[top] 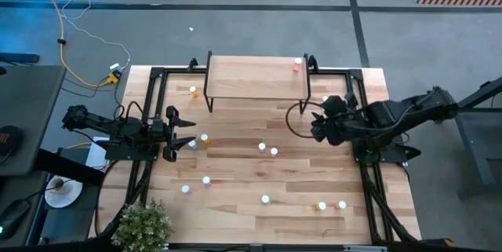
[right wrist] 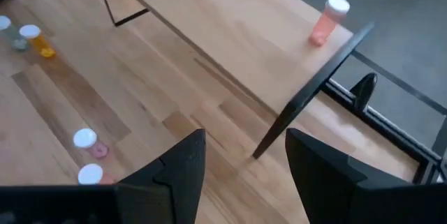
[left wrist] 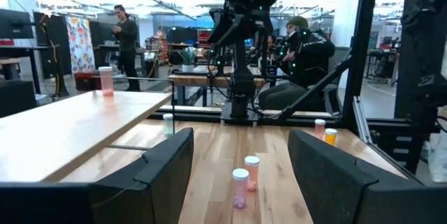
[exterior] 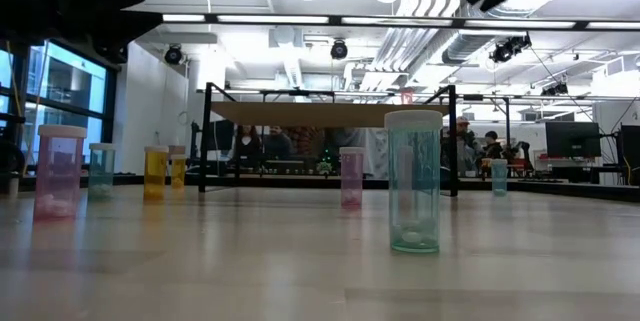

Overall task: Pick and place medicine bottles onto shelf by color
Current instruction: Put the middle orange pill bottle on the shelf

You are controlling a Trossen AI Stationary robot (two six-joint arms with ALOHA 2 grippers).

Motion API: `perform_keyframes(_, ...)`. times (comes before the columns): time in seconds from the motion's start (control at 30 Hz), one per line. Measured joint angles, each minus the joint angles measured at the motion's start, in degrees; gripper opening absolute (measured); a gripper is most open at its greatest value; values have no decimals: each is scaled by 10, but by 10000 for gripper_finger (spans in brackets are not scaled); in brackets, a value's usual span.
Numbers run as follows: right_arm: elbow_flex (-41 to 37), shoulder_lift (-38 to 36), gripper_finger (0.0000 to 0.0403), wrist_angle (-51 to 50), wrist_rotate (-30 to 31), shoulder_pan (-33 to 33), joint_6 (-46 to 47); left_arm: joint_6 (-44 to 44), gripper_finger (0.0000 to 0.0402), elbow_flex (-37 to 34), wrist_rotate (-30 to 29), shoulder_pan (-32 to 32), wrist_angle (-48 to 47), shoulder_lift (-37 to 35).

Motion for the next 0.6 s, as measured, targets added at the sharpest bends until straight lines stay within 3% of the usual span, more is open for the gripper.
perform_keyframes(0.33,-86,-25,190,4,96,81,136,5,226,51,2,0,7,1)
perform_keyframes(0.6,-114,-24,190,50,135,120,138,-37,226,163,-21,0,-164,62)
